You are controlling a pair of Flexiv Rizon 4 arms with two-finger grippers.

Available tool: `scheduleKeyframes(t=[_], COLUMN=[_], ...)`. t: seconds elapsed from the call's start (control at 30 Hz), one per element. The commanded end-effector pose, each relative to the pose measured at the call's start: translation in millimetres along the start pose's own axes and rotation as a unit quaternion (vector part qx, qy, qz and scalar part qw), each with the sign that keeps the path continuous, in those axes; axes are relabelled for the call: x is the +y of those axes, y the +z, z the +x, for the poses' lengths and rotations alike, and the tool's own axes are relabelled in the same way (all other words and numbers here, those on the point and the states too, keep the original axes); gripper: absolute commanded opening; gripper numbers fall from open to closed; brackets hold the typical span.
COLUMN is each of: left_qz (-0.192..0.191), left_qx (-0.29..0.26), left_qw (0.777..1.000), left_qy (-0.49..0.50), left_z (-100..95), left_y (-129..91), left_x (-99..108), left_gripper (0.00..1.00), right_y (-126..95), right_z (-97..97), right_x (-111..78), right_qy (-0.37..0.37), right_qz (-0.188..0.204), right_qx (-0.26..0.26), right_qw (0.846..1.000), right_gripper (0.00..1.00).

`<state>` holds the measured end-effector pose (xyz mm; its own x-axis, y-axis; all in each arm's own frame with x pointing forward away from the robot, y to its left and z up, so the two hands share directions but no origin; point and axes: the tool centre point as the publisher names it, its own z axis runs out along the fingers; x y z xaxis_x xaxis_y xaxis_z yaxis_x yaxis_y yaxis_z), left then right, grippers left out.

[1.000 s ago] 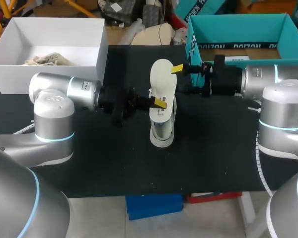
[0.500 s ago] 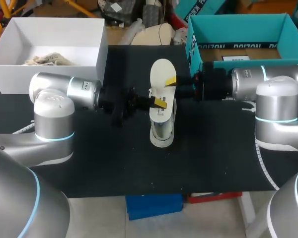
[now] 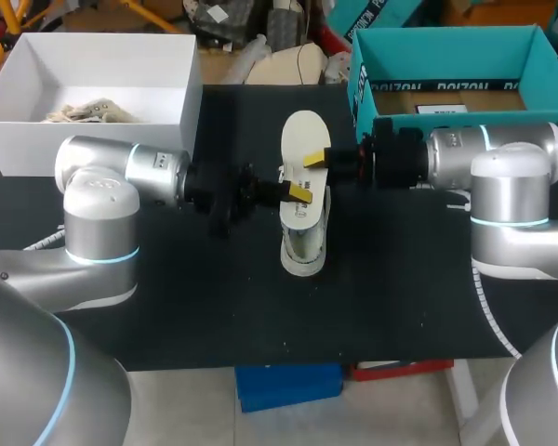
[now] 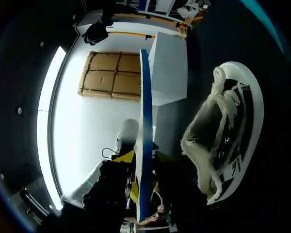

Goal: Take the shoe out of the shoebox, open the shoe tongue, remove and reinsert the insole, then place the shoe into the shoebox

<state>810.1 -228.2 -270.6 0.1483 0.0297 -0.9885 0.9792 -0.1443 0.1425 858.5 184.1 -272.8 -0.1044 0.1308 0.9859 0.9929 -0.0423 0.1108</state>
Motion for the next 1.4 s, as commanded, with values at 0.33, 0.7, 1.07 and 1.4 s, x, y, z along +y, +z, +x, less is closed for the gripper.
scheduleKeyframes(t=[0.33, 0.7, 1.07, 1.4], left_qz=[-0.001, -0.067, -0.113, -0.135], left_qx=[0.001, 0.137, 0.378, 0.543], left_qw=[1.000, 0.988, 0.918, 0.827], left_qy=[0.001, 0.015, 0.039, 0.053], left_z=[0.4, -4.1, -23.7, -41.6], left_y=[1, -24, -60, -41], left_x=[-1, -29, -39, -37], left_gripper=[0.00, 1.00, 1.00, 1.00], right_y=[-5, -5, -5, -5], right_z=[6.1, 6.1, 6.1, 6.1], right_x=[8.7, 8.7, 8.7, 8.7], right_qy=[-0.005, -0.005, -0.005, -0.005], right_qz=[-0.001, -0.001, -0.001, -0.001], right_qx=[-0.019, -0.019, -0.019, -0.019], right_qw=[1.000, 1.000, 1.000, 1.000], right_gripper=[0.00, 0.00, 0.00, 0.00])
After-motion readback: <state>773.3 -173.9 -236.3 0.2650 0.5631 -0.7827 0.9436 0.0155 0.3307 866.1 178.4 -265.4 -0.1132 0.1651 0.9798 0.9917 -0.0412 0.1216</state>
